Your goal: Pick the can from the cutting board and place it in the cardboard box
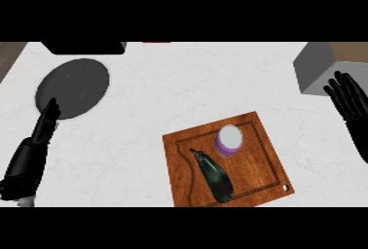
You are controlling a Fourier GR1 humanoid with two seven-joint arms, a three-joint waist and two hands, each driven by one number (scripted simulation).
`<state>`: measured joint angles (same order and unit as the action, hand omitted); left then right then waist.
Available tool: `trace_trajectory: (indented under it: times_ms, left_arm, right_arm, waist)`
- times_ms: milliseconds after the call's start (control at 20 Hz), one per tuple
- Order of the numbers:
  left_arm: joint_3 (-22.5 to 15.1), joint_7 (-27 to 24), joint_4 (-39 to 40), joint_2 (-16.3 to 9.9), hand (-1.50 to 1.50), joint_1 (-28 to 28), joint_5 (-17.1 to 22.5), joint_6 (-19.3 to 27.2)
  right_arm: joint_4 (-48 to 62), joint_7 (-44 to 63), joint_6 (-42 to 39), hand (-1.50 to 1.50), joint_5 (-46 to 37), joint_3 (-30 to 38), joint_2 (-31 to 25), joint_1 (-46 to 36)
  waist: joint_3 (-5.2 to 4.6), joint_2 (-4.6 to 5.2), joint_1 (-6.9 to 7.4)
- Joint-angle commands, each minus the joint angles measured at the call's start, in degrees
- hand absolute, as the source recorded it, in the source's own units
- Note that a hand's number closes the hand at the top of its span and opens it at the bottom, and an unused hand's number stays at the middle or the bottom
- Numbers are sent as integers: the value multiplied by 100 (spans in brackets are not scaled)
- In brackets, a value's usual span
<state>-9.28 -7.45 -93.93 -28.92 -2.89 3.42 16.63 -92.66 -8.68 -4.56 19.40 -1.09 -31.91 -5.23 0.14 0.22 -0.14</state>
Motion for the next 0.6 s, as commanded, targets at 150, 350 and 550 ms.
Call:
trace_trajectory:
  times_ms: [150, 350, 550]
  left_arm:
    - [325, 361, 868, 569, 0, 122, 418, 189]
    - [273, 697, 874, 811, 0, -165, 644, 261]
    - [187, 1021, 1044, 1151, 0, 96, 631, 527]
  right_arm:
    - [-1128, 993, 2044, 150, -1300, -339, 616, -84]
    - [-448, 1481, 2258, 150, -3130, -267, -797, 579]
    - [-1250, 1906, 3967, -150, -4050, -753, 569, 1239]
  waist:
    - [-51, -32, -113]
    - [-162, 25, -323]
    - [-43, -53, -301]
